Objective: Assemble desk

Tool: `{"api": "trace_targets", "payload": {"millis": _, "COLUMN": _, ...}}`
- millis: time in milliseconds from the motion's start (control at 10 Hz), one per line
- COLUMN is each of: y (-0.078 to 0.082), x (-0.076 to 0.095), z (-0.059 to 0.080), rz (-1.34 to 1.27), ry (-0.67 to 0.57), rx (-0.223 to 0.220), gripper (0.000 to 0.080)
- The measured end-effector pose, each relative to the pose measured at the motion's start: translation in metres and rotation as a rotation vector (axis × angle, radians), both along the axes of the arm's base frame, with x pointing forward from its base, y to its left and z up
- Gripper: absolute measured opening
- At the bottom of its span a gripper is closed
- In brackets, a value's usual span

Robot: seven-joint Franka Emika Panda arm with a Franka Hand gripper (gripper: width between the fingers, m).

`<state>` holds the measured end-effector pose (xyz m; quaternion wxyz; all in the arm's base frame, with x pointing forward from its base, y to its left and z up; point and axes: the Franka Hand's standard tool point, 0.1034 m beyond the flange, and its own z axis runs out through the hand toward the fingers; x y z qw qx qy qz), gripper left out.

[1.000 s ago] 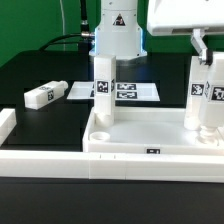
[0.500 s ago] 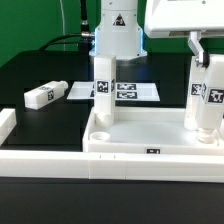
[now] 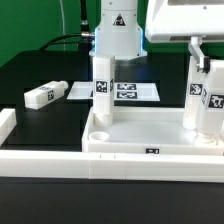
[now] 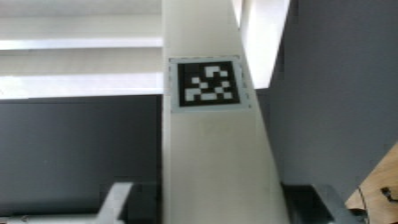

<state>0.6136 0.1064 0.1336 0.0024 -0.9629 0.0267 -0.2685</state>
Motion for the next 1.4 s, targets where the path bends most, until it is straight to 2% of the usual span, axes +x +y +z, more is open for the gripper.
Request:
{"api": "trace_targets", "payload": {"millis": 1200, "y": -0.0009, "x": 0.0002, "z": -0.0036, "rz": 0.005, "ry": -0.049, "rx": -0.013, "gripper": 0.0306}}
{"api": "trace_targets", "payload": {"millis": 1300, "y": -0.0009, "x": 0.0002, "z": -0.0036, "rz": 0.005, "ry": -0.049, "rx": -0.013, "gripper": 0.0479}}
{"api": "trace_targets", "payload": {"millis": 1400, "y": -0.0009, "x": 0.0002, "z": -0.0037, "rz": 0.005, "ry": -0.049, "rx": -0.013, "gripper": 0.0615}}
